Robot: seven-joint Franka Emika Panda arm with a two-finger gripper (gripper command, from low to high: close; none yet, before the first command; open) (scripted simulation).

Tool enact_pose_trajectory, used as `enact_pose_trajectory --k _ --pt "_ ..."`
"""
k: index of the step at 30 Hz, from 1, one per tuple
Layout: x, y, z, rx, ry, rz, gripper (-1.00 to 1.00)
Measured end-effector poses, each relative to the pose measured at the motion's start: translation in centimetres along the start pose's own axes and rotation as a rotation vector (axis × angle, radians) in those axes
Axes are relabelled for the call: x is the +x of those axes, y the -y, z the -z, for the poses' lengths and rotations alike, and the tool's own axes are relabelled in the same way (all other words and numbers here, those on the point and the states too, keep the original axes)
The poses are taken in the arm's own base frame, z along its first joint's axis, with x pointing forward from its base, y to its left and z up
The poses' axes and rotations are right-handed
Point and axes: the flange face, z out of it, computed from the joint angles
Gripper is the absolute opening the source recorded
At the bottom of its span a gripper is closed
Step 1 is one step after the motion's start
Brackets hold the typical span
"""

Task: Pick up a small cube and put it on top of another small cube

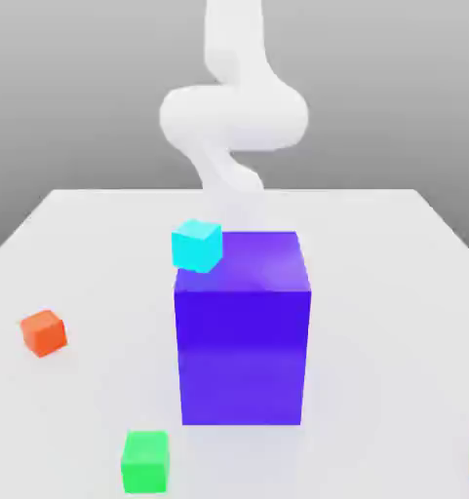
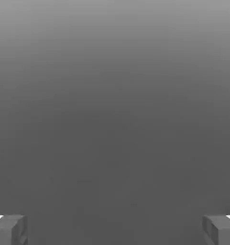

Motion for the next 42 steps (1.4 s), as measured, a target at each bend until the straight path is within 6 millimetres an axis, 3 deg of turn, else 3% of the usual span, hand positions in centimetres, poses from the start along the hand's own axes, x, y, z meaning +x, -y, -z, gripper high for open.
enact_pose_trajectory --k 5,11,16,19,24,30,33,34,35,42 --pt "-3.0 3.4 -8.5 -0.052 0.116 0.167 0.0" --pt "-8.8 6.3 -18.1 -0.098 0.256 0.369 0.0" --pt "-15.3 7.7 -25.4 -0.125 0.377 0.54 0.0" --pt "-20.5 8.4 -29.2 -0.129 0.455 0.656 0.0" --pt "-28.4 7.4 -35.3 -0.145 0.58 0.818 0.0" --pt "-39.2 4.7 -40.9 -0.148 0.737 1.014 0.0" --pt "-42.3 2.8 -44.0 -0.147 0.759 1.04 0.0" --pt "-43.2 2.1 -45.0 -0.147 0.761 1.042 0.0" --pt "-43.8 1.6 -45.9 -0.147 0.762 1.043 -1.0" --pt "-43.9 1.5 -45.9 -0.147 0.763 1.044 -1.0"
